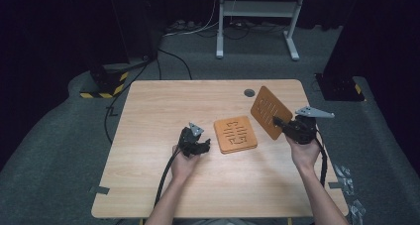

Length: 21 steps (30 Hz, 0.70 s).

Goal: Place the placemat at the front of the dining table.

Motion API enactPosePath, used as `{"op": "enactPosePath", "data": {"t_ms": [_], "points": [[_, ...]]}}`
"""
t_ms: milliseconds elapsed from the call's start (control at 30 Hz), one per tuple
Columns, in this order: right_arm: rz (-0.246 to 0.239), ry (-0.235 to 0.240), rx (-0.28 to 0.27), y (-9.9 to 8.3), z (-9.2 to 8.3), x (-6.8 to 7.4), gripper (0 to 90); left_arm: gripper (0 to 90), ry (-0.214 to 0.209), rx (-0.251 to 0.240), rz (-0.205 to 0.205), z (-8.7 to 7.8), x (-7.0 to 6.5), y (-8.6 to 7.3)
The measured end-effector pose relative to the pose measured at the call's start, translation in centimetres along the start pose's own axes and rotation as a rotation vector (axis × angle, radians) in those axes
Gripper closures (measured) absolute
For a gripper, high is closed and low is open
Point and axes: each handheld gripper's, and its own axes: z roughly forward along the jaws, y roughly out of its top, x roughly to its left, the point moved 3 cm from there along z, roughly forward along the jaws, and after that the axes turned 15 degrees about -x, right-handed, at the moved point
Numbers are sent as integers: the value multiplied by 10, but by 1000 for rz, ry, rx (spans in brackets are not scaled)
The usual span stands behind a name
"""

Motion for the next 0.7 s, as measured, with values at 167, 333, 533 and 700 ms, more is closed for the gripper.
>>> {"op": "enactPosePath", "data": {"t_ms": [167,333,533,700], "points": [[2,-21,-3,-2,-5,-6,863,325,-1,1,0,0,0,0],[13,-45,-1,-5,-9,-12,863,325,-1,1,1,0,0,0],[22,-66,5,-12,-13,-18,863,324,0,1,0,0,0,0],[26,-90,13,-19,-16,-25,863,324,0,0,0,0,0,0]]}}
